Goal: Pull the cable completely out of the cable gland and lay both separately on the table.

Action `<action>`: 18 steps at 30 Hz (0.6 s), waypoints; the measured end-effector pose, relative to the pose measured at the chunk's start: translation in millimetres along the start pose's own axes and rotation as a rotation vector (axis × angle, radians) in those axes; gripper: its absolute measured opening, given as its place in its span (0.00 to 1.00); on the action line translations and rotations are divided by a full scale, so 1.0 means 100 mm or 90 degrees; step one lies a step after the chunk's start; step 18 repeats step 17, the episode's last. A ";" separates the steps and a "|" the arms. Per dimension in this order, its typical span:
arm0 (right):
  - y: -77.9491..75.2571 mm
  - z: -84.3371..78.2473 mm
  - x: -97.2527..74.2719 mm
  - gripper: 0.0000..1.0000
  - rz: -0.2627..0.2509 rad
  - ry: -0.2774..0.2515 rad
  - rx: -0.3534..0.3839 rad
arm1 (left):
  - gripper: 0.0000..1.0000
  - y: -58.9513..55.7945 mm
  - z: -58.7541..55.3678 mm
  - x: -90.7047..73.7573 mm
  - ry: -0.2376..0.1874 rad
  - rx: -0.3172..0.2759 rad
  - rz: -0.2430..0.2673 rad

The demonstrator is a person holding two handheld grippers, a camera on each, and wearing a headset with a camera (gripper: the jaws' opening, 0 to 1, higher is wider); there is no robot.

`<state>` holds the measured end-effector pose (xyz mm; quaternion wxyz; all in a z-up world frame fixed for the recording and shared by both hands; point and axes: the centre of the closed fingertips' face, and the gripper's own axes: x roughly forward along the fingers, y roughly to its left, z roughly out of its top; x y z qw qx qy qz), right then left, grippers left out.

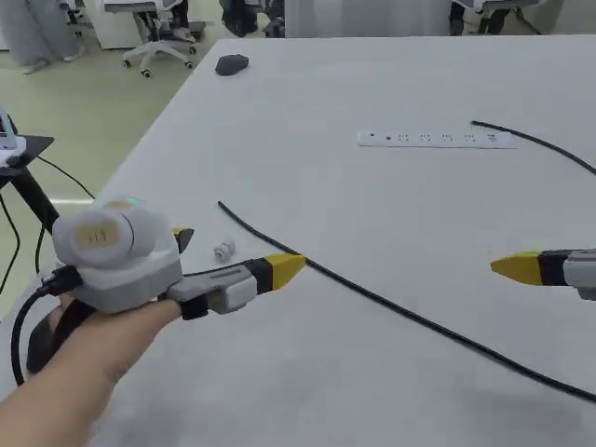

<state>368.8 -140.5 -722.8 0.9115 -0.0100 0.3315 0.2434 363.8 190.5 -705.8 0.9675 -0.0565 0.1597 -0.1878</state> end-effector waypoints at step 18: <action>-0.51 -0.55 -0.61 0.97 -0.025 -0.065 0.146 | 1.00 -0.33 0.09 0.08 0.031 0.090 0.029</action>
